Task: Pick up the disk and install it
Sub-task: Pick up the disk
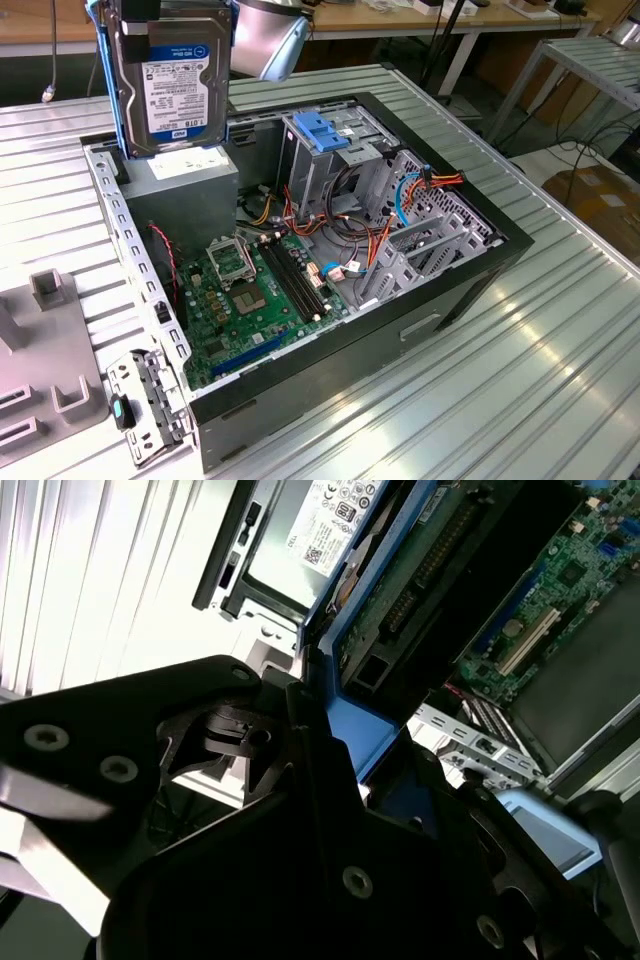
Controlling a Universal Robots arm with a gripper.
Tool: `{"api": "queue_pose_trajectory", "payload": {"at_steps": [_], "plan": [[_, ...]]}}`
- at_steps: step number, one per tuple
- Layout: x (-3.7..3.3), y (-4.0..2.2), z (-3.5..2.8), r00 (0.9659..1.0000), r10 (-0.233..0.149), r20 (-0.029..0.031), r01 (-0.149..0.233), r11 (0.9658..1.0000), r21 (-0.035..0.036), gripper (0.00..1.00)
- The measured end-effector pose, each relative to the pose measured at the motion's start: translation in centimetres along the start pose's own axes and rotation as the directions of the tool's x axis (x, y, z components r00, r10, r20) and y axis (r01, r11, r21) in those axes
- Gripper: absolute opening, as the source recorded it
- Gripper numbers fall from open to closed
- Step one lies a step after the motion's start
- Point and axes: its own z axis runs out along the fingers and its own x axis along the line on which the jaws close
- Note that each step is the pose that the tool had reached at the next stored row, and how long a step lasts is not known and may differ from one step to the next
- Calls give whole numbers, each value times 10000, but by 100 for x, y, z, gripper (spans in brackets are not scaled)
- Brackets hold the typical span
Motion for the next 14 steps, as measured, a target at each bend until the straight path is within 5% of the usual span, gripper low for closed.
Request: {"api": "queue_pose_trajectory", "payload": {"at_steps": [14], "plan": [[-3,-223,6,10000,0,0,0,10000,0,37]]}}
